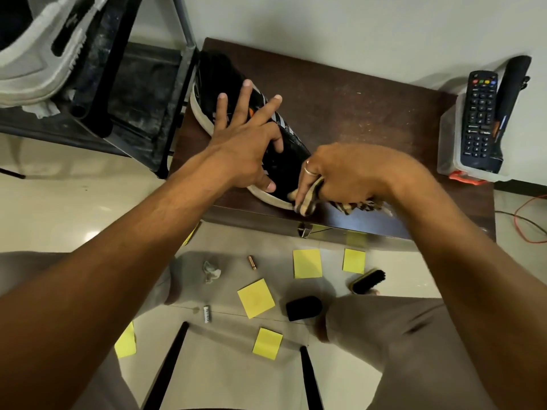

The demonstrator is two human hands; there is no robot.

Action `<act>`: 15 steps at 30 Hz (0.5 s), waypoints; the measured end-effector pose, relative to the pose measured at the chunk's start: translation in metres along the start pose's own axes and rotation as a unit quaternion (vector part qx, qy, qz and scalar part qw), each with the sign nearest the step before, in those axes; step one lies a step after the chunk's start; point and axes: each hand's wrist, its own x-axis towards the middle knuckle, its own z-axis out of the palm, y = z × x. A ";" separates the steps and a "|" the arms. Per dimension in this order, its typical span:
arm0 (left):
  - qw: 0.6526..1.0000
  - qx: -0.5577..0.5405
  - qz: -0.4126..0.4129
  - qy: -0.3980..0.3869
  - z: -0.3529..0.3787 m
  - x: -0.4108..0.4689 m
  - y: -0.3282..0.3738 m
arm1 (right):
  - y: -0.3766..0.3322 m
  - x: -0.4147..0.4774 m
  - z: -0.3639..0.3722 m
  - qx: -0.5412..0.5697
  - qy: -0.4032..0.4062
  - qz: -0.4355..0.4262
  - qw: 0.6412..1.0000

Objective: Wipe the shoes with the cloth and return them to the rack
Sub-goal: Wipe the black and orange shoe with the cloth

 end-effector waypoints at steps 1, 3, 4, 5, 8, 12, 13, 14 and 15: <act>1.000 -0.002 0.001 -0.003 0.000 0.001 0.000 | 0.001 -0.006 -0.003 0.024 -0.015 -0.007 1.000; 1.000 0.000 -0.003 -0.008 -0.001 0.002 0.000 | 0.006 -0.007 -0.002 0.095 0.047 -0.028 0.994; 1.000 0.002 -0.007 -0.010 -0.001 0.002 0.000 | 0.008 -0.002 0.002 0.110 0.108 -0.034 0.988; 1.000 0.004 -0.009 -0.013 -0.001 0.002 0.000 | 0.008 0.005 0.007 0.095 0.165 -0.032 0.981; 1.000 0.005 -0.007 -0.011 -0.001 0.003 0.002 | 0.005 0.025 0.025 -0.042 0.224 -0.018 0.973; 1.000 0.008 0.001 -0.005 0.000 0.002 0.000 | -0.001 0.024 0.024 -0.042 0.130 -0.042 0.990; 1.000 0.006 0.003 -0.005 0.000 0.002 0.000 | -0.002 0.020 0.019 -0.030 0.102 -0.036 0.994; 1.000 0.004 0.005 -0.006 0.000 0.002 -0.001 | -0.003 0.015 0.014 -0.022 0.075 -0.024 0.997; 1.000 0.002 0.006 -0.007 0.000 0.002 -0.001 | -0.002 0.011 0.009 -0.019 0.051 -0.013 0.998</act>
